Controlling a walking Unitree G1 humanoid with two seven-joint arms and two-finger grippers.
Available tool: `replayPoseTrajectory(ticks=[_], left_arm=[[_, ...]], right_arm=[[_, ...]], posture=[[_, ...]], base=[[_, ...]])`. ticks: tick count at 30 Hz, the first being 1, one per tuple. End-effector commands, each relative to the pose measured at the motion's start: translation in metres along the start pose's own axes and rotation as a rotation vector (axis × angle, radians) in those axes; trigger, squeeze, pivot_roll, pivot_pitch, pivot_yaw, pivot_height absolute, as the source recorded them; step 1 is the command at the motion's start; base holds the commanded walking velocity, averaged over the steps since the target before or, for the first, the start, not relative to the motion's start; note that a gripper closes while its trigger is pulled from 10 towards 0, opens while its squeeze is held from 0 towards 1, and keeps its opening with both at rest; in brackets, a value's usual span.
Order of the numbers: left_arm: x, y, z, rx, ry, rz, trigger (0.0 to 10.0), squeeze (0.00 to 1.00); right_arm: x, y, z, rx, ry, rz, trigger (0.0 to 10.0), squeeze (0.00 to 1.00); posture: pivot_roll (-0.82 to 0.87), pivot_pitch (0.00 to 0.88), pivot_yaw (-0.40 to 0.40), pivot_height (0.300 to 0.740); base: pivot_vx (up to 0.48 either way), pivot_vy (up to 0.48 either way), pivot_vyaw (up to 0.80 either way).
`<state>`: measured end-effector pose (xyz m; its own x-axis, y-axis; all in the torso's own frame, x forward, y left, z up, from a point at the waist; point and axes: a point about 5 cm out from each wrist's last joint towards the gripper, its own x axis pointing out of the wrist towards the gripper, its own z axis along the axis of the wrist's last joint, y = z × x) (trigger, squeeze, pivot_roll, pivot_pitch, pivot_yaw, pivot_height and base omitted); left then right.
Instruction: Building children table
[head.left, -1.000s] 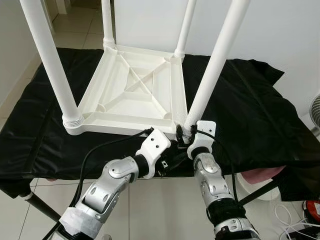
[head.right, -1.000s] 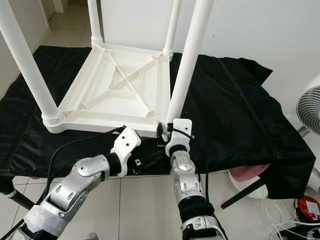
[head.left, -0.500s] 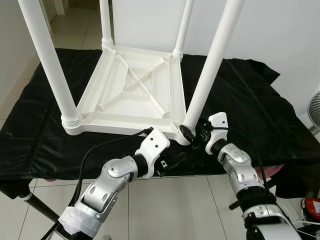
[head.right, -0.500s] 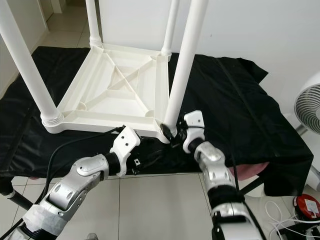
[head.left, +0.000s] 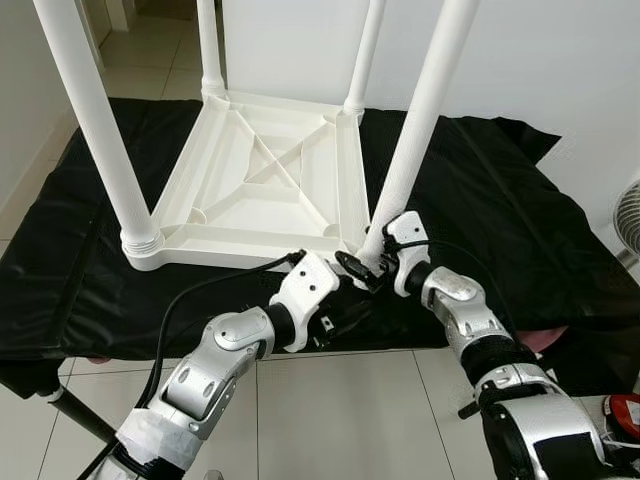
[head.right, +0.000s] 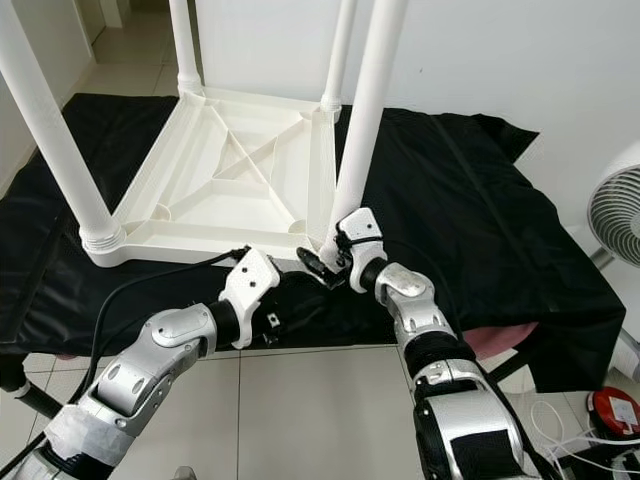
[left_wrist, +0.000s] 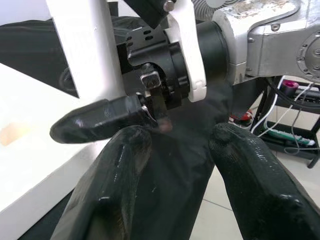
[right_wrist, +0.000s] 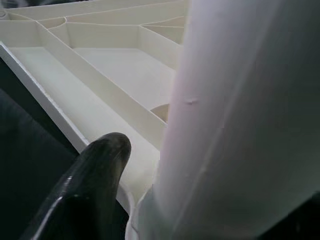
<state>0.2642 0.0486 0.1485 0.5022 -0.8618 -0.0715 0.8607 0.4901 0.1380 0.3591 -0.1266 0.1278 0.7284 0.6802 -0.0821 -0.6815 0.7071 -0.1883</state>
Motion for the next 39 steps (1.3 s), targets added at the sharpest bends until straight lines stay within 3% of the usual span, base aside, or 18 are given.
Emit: replayPoseTrajectory(ticks=[1, 11, 12, 13, 14, 31, 39], left_arm=[[0.001, -0.001, 0.0, 0.0, 0.006, -0.024, 10.0, 0.0], [0.002, -0.002, 0.0, -0.001, 0.002, -0.024, 10.0, 0.0], [0.002, -0.003, 0.0, -0.001, 0.002, -0.024, 10.0, 0.0], [0.002, -0.003, 0.0, -0.001, 0.002, -0.024, 10.0, 0.0], [0.002, -0.002, 0.0, -0.002, 0.002, -0.02, 10.0, 0.0], [-0.001, -0.006, -0.002, -0.012, 0.006, -0.018, 10.0, 0.0], [0.0, -0.006, -0.005, -0.013, 0.013, -0.02, 10.0, 0.0]], right_arm=[[0.003, 0.009, -0.007, 0.003, 0.037, 0.054, 0.0, 0.0], [-0.003, 0.005, -0.012, 0.025, -0.003, 0.017, 0.0, 0.0], [-0.003, 0.005, -0.011, 0.025, -0.011, 0.012, 3.6, 0.0], [-0.003, 0.005, -0.011, 0.025, -0.011, 0.012, 3.6, 0.0], [-0.003, 0.004, -0.009, 0.04, -0.031, -0.025, 10.0, 0.0], [-0.011, 0.013, -0.009, 0.097, -0.128, -0.314, 10.0, 0.0], [-0.014, 0.022, -0.007, 0.139, -0.14, -0.513, 10.0, 0.0]], posture=[[0.05, 0.0, -0.057, 0.74], [0.05, 0.0, -0.066, 0.74], [0.05, 0.0, -0.066, 0.74], [0.05, 0.0, -0.066, 0.74], [0.04, 0.0, -0.07, 0.74], [0.04, 0.0, -0.071, 0.74], [0.04, 0.0, -0.072, 0.74]], base=[[0.0, 0.0, 0.0], [0.0, 0.0, 0.0], [0.0, 0.0, 0.0], [0.0, 0.0, 0.0], [0.0, 0.0, 0.0], [0.0, 0.0, 0.0], [0.0, 0.0, 0.0]])
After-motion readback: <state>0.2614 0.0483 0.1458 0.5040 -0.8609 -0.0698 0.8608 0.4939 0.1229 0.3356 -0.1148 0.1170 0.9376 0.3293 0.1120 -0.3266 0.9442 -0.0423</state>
